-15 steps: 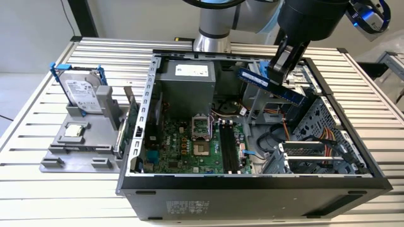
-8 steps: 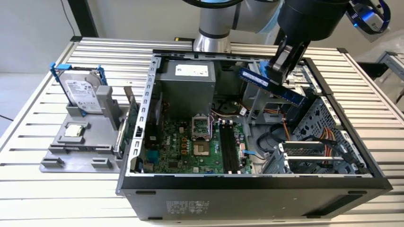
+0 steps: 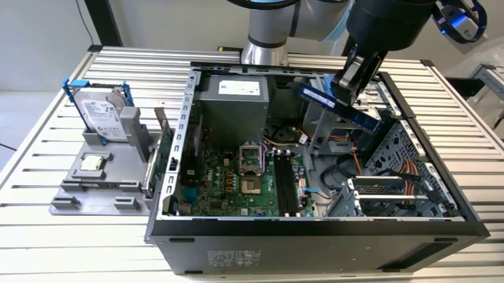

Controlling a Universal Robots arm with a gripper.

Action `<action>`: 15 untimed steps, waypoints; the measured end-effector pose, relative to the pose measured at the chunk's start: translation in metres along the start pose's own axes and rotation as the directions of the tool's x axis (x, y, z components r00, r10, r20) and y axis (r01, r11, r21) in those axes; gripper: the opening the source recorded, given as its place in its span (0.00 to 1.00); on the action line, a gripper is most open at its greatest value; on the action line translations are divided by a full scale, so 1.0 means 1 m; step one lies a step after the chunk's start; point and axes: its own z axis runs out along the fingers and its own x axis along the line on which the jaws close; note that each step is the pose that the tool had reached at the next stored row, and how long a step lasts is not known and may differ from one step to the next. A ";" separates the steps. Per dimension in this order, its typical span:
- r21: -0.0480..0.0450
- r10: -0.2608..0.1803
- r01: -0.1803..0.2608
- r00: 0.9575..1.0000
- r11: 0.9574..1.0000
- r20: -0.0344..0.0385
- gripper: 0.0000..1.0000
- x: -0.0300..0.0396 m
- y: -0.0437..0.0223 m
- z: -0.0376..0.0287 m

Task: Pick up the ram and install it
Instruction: 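Insert the ram into the slot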

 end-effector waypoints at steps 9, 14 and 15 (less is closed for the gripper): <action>0.002 0.031 -0.031 1.000 1.000 0.001 0.00 0.0000 0.0000 0.0000; 0.004 0.047 -0.047 0.999 0.999 0.001 0.00 0.0000 0.0000 0.0000; 0.004 0.051 -0.051 0.999 0.999 0.002 0.00 0.0000 0.0000 0.0000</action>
